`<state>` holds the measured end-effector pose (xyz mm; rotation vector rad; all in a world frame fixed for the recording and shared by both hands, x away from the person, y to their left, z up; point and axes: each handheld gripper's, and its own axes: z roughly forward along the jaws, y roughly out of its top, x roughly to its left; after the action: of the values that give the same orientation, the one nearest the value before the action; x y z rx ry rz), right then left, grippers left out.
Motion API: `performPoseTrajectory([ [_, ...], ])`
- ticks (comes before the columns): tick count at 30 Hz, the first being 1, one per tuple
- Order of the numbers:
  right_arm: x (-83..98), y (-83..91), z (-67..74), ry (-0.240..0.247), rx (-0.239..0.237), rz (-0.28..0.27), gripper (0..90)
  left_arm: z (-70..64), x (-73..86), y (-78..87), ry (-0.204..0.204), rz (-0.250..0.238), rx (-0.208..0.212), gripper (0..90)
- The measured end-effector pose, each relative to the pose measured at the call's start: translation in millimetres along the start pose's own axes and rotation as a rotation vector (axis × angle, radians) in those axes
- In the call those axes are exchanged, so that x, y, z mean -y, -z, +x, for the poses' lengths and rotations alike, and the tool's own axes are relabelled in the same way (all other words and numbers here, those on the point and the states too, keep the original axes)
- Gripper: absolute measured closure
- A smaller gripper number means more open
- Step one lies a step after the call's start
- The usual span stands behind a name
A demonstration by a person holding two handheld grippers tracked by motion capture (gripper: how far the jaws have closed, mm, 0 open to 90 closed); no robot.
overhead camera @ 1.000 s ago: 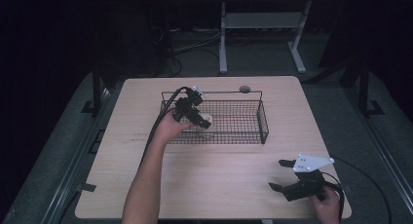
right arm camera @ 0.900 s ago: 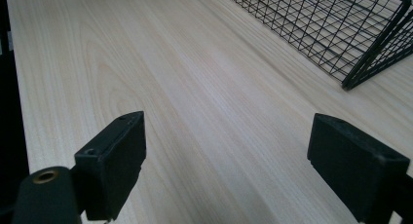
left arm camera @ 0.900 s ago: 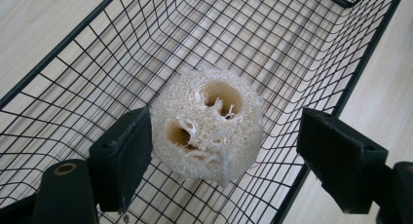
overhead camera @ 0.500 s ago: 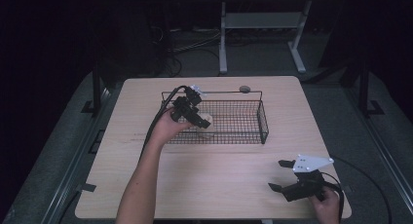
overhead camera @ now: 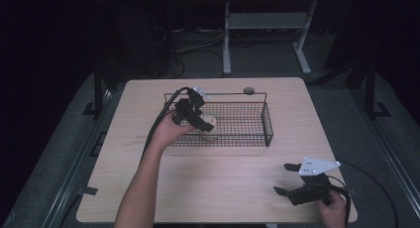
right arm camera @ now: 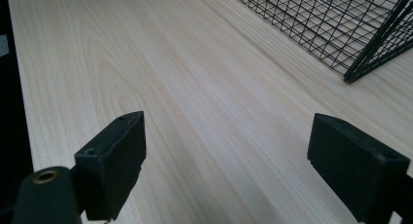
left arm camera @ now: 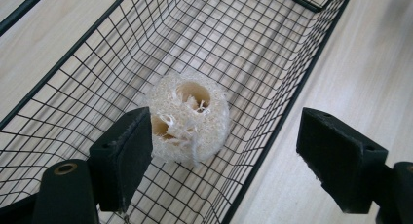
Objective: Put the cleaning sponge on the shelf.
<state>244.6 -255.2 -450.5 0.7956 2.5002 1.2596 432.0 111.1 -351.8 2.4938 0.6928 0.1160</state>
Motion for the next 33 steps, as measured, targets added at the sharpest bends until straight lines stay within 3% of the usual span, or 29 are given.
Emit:
performPoseTrajectory([
  [15,1.7,0.5,-2.1,-0.008,0.005,0.009,13.6,-13.2,9.7,6.1,-0.028,-0.01,0.017,20.2],
  [20,1.9,0.8,-2.1,-0.009,0.009,0.011,13.5,-22.7,15.0,12.4,-0.036,-0.044,0.025,20.3],
  [33,1.4,0.4,-1.3,-0.009,0.011,0.016,13.5,-48.8,36.8,24.6,-0.074,-0.056,0.023,20.3],
])
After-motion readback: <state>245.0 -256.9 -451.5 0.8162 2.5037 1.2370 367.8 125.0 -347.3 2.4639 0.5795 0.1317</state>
